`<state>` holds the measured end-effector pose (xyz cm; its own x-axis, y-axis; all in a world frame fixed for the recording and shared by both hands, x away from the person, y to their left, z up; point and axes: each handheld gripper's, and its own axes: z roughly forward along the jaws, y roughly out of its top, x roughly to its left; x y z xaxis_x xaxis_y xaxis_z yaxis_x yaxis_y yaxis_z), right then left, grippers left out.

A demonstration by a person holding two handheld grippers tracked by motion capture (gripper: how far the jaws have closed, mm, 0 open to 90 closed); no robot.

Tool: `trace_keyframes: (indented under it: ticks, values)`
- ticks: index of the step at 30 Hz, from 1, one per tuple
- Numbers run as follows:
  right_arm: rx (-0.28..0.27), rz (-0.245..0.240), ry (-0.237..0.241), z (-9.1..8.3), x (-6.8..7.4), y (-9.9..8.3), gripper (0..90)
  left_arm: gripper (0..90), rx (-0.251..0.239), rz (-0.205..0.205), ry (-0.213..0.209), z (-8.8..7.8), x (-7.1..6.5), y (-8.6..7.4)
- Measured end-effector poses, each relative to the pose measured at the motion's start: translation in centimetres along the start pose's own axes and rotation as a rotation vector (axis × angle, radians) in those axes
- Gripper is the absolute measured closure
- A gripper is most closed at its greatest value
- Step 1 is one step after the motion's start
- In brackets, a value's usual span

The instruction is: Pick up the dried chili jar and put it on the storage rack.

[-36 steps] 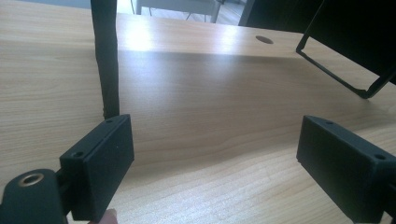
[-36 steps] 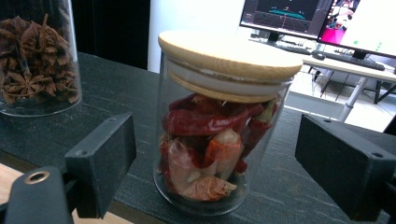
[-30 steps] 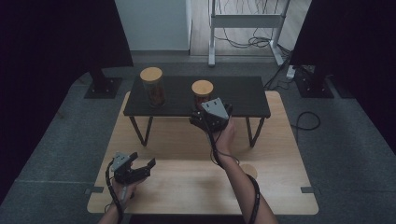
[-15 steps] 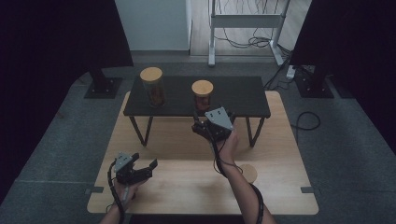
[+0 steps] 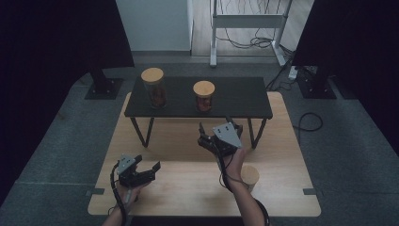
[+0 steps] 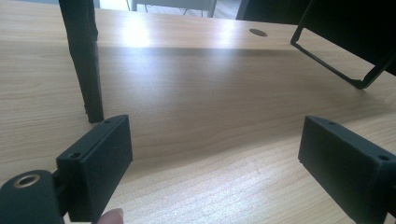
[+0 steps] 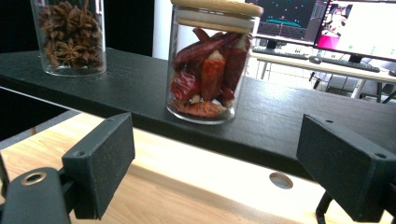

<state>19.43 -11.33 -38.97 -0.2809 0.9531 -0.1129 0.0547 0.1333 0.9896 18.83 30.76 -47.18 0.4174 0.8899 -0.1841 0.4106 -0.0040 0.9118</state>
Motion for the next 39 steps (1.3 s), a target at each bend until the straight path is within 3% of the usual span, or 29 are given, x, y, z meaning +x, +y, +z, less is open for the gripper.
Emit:
trace_keyframes:
  ticks: [8, 15, 26, 39]
  values:
    - [-0.002, 0.04, -0.002, -1.9, -0.6, -1.6, 10.8, 9.4, 0.01, 0.009, -0.005, 0.2, -0.2, 0.0]
    - [0.009, 0.04, 0.015, -2.9, -0.4, -2.7, 10.8, 9.4, 0.012, 0.01, -0.005, 0.2, -0.2, 0.0]
    - [0.058, 0.054, 0.039, -3.5, -0.2, -4.6, 10.6, 9.4, 0.007, 0.001, 0.005, 0.1, 0.0, 0.0]
    - [0.109, 0.072, 0.047, -3.4, -0.9, -5.4, 10.2, 9.4, 0.009, 0.003, 0.003, 0.1, 0.1, -0.1]
